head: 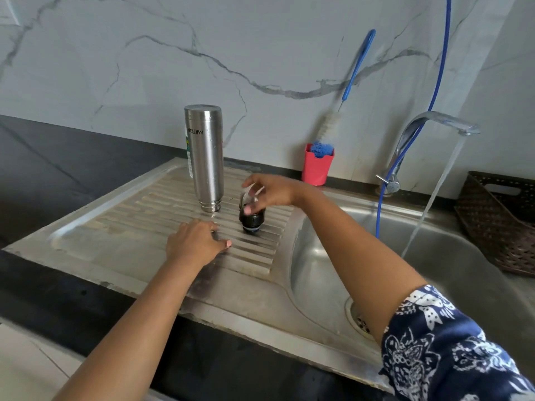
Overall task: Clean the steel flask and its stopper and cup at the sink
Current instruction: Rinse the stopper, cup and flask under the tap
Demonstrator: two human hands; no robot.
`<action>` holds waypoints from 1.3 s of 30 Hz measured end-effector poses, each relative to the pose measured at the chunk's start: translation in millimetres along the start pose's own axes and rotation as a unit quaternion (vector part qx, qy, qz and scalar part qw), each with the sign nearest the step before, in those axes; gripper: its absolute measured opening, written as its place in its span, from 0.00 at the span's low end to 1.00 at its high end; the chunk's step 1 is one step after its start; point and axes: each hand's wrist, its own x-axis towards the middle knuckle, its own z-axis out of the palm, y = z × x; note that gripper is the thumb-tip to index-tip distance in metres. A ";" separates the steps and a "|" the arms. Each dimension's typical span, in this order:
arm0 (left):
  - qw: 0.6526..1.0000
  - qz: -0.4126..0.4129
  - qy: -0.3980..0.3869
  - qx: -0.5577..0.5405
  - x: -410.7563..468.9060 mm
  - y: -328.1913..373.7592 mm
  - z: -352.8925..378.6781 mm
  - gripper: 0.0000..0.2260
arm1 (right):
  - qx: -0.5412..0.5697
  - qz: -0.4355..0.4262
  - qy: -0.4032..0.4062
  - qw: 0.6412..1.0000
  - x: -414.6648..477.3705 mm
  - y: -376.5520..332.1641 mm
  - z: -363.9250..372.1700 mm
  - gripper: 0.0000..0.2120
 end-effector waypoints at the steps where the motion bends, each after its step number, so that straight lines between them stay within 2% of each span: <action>1: 1.000 0.000 -0.001 0.001 0.0 0.3 0.2 0.26 | 0.037 0.000 0.043 0.998 1.9 3.0 -4.4 0.27; 2: 1.000 0.000 -0.002 0.005 0.4 0.8 0.8 0.26 | 0.052 0.000 0.093 0.994 5.1 5.7 -7.1 0.23; 4: 1.000 0.001 -0.004 0.020 1.5 2.0 2.4 0.25 | 0.006 0.011 0.158 0.987 17.0 10.6 -6.6 0.18; 6: 0.999 -0.001 -0.007 0.034 2.8 2.6 4.4 0.25 | -0.069 0.034 0.143 0.987 31.0 13.5 0.2 0.20; 9: 0.999 0.000 -0.002 0.043 4.0 1.7 6.7 0.25 | -0.115 0.083 0.090 0.986 49.0 17.1 11.0 0.27; 13: 0.999 -0.007 0.001 0.042 5.5 3.0 7.0 0.24 | -0.132 0.098 0.114 0.980 55.9 17.2 10.7 0.29; 16: 0.999 0.001 0.016 0.030 3.4 6.1 6.7 0.26 | -0.077 0.095 0.172 0.977 37.4 18.1 -1.8 0.27; 20: 0.993 0.049 0.106 -0.026 -7.4 15.8 0.8 0.22 | 0.020 0.102 0.226 0.968 -18.9 32.4 -21.4 0.28; 23: 0.967 0.146 0.193 -0.079 -17.8 39.6 -5.1 0.16 | 0.112 0.126 0.256 0.952 -74.5 61.0 -28.7 0.23; 25: 0.946 0.228 0.198 -0.119 -19.3 66.7 -2.7 0.13 | 0.165 0.157 0.270 0.935 -112.3 84.0 -31.8 0.20; 27: 0.936 0.270 0.112 -0.196 -14.9 104.3 9.6 0.10 | 0.219 0.196 0.286 0.912 -147.8 108.6 -36.1 0.18; 29: 0.926 0.260 -0.018 -0.273 -9.2 146.8 26.8 0.08 | 0.261 0.234 0.294 0.889 -175.6 134.3 -40.6 0.14; 31: 0.899 0.220 -0.131 -0.354 -6.1 189.6 48.4 0.08 | 0.321 0.264 0.305 0.857 -197.7 158.6 -43.9 0.12; 34: 0.854 0.130 -0.252 -0.436 -4.7 237.3 79.8 0.03 | 0.399 0.299 0.335 0.799 -217.6 186.7 -47.7 0.14; 36: 0.829 0.089 -0.287 -0.471 -1.8 260.2 98.2 0.05 | 0.436 0.306 0.358 0.767 -224.6 200.0 -50.7 0.17; 39: 0.822 0.067 -0.268 -0.498 3.5 281.6 115.1 0.05 | 0.456 0.313 0.376 0.743 -225.5 214.9 -52.9 0.22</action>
